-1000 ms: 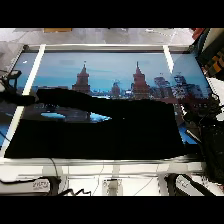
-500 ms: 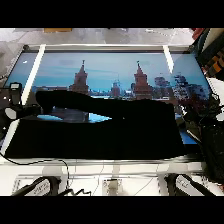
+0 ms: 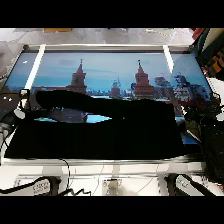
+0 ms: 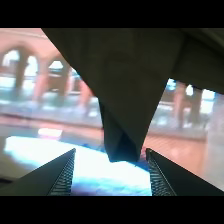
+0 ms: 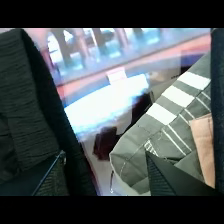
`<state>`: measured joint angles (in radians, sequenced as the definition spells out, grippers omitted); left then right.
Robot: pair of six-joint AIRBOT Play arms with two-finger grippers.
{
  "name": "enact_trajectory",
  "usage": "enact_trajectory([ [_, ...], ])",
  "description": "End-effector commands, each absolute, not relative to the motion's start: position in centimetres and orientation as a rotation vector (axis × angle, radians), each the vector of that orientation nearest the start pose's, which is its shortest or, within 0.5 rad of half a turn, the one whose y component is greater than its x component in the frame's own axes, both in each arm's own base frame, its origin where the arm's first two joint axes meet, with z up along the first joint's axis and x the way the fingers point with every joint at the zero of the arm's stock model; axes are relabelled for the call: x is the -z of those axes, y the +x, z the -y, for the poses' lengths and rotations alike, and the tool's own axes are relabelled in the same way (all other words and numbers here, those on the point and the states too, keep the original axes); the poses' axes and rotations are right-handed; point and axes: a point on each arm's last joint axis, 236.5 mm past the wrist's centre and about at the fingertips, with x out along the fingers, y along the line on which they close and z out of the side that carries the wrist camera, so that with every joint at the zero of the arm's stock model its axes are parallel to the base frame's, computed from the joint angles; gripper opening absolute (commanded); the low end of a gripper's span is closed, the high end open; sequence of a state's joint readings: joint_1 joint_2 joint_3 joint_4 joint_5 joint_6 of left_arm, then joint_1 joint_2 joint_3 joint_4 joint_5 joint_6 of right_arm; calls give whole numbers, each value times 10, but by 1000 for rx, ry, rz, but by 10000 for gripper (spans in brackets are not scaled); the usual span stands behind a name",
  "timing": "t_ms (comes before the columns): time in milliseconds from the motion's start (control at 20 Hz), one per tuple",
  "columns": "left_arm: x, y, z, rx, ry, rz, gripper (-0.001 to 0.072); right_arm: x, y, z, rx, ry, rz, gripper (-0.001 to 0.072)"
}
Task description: Fold the clothes and pants, and hang the long-sleeved shirts on hangers.
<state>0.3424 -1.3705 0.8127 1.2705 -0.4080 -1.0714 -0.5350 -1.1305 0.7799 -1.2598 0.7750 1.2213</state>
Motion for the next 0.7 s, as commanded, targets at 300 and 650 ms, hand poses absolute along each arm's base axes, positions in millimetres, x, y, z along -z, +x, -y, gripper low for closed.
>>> enact_trajectory([
  [300,94,442,-97,-83,-7,-897,507,34,341,142,226,296,-1026,559],
  [650,91,456,-104,-134,-30,-835,5,35,340,141,223,298,-1031,559],
])
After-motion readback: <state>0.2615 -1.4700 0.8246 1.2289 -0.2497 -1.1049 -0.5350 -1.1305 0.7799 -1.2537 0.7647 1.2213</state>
